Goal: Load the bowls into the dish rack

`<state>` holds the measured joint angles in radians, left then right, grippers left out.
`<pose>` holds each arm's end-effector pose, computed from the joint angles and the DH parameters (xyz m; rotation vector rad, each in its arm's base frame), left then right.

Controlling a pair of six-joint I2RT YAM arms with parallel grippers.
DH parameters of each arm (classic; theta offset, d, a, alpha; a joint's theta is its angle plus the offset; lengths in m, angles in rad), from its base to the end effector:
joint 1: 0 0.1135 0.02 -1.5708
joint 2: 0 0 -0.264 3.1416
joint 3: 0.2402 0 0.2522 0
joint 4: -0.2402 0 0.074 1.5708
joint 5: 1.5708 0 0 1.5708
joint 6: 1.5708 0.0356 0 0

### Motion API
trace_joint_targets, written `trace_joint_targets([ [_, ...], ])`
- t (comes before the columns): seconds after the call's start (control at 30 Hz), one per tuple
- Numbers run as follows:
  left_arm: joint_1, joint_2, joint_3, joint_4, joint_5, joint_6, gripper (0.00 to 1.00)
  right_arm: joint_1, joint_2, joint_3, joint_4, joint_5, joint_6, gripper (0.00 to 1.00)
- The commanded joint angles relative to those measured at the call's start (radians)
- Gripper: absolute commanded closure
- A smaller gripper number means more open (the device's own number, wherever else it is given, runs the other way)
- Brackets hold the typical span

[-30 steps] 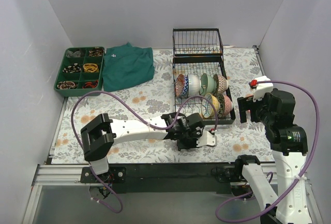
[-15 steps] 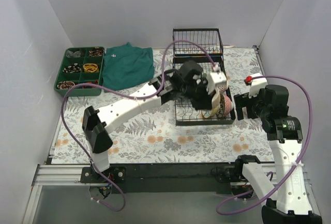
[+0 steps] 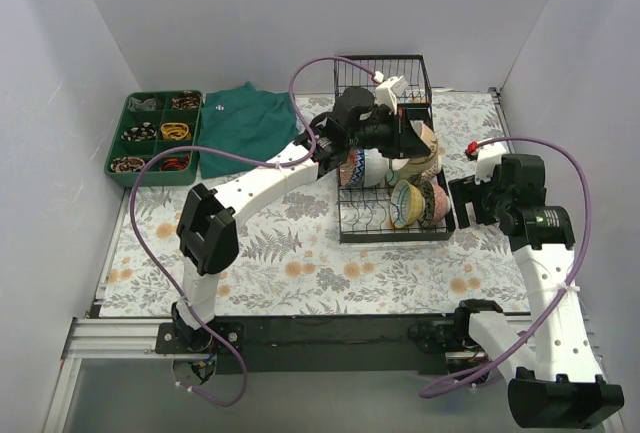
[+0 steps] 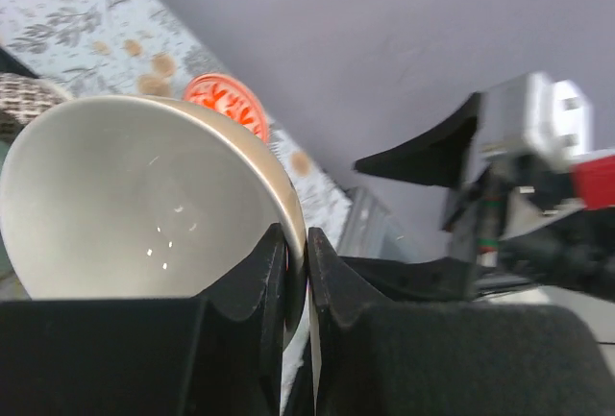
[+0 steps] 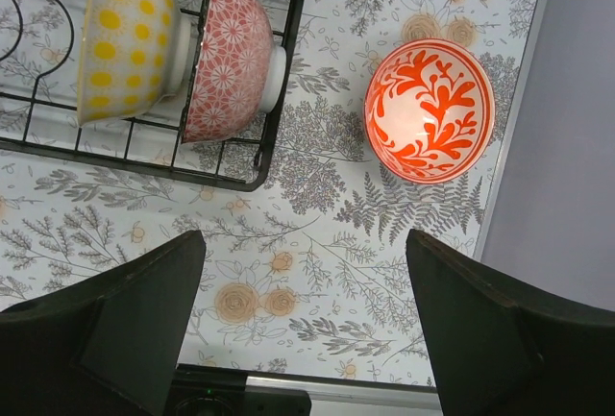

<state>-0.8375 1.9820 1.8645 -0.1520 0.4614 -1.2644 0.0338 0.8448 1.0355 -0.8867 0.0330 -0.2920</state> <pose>0.3081 -0.3657 0.3582 -0.0832 2.2783 -1.7446 0.1579 0.0042 0.3460 -0.3512 2.2450 -0.1740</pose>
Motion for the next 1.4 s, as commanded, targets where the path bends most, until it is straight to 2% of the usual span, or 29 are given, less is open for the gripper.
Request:
trace_joint_targets([
  [0.0, 0.018, -0.141, -0.088, 0.31, -0.03, -0.32, 1.0, -0.006, 0.049, 0.003, 0.026, 0.03, -0.025, 0.06],
  [0.1, 0.032, -0.219, -0.215, 0.347, -0.059, -0.377, 1.0, -0.006, 0.085, 0.018, 0.029, 0.042, -0.041, 0.07],
  [0.23, 0.047, -0.294, -0.3, 0.356, -0.087, -0.423, 1.0, -0.006, 0.111, 0.028, 0.029, 0.047, -0.052, 0.07],
  [0.43, 0.092, -0.354, -0.444, 0.552, 0.057, -0.449, 1.0, -0.008, 0.134, 0.015, 0.029, 0.025, -0.053, 0.08],
  [0.6, 0.095, -0.391, -0.646, 0.716, 0.075, -0.429, 1.0, -0.008, 0.154, 0.018, 0.029, 0.016, -0.059, 0.08],
  [0.67, 0.095, -0.42, -0.7, 0.764, 0.018, -0.443, 1.0, -0.008, 0.165, 0.021, 0.028, 0.018, -0.059, 0.09],
  [0.8, 0.095, -0.425, -0.816, 0.903, 0.016, -0.438, 1.0, -0.008, 0.183, 0.034, 0.028, 0.022, -0.065, 0.09],
  [1.0, 0.087, -0.428, -0.875, 0.962, -0.006, -0.475, 1.0, -0.008, 0.203, 0.061, 0.017, 0.034, -0.081, 0.09],
  [1.13, 0.039, -0.404, -0.907, 1.005, -0.009, -0.478, 1.0, -0.008, 0.212, 0.06, 0.028, 0.038, -0.082, 0.09],
  [1.37, 0.023, -0.336, -0.89, 1.023, -0.052, -0.464, 1.0, -0.011, 0.223, 0.101, 0.031, 0.05, -0.091, 0.09],
])
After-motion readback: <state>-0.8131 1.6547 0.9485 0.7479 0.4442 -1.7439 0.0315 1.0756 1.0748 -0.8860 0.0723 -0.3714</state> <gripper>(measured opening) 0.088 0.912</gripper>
